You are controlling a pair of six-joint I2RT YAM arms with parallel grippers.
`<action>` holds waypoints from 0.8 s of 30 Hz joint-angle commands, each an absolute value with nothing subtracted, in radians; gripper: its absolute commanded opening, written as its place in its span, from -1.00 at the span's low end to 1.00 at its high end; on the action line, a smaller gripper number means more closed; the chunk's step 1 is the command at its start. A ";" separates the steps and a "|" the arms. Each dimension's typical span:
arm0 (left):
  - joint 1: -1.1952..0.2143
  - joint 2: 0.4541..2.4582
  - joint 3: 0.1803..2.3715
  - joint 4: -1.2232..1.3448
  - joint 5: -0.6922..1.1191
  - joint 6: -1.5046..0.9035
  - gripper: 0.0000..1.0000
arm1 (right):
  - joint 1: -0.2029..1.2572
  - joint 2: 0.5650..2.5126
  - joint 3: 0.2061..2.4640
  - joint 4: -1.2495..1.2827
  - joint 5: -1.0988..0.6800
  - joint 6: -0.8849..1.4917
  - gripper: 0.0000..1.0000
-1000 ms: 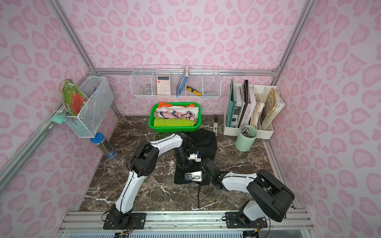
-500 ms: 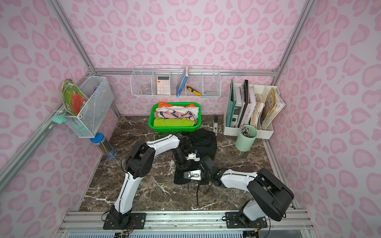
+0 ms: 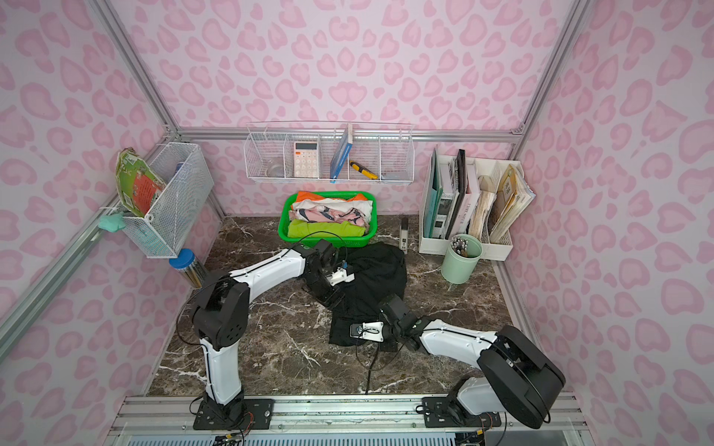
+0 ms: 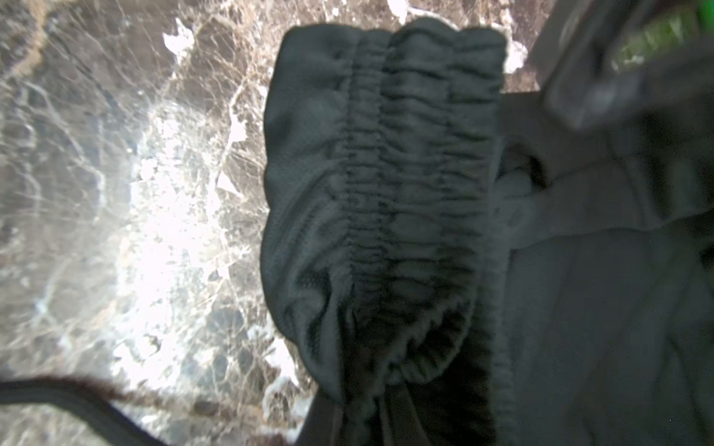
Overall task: Roll up the shorts
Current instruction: Roll the shorts at the center of the board.
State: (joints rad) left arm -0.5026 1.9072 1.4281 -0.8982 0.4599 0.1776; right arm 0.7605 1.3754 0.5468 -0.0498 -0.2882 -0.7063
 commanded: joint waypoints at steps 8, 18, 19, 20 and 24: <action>-0.519 1.524 1.219 -0.649 0.110 0.059 0.39 | 0.650 1.505 0.731 -0.308 -0.542 -0.581 -1.00; -0.725 1.275 0.933 -0.327 0.020 0.341 0.39 | 0.567 1.596 0.833 -0.399 -0.676 -0.467 -1.00; -0.742 1.265 0.914 -0.302 0.010 0.355 0.39 | 0.562 1.617 0.850 -0.416 -0.689 -0.463 -1.00; -0.760 1.255 0.893 -0.275 0.004 0.372 0.39 | 0.556 1.640 0.869 -0.436 -0.702 -0.459 -1.00; -0.841 1.250 0.840 -0.212 -0.034 0.431 0.38 | 0.528 1.742 0.940 -0.509 -0.755 -0.453 -1.00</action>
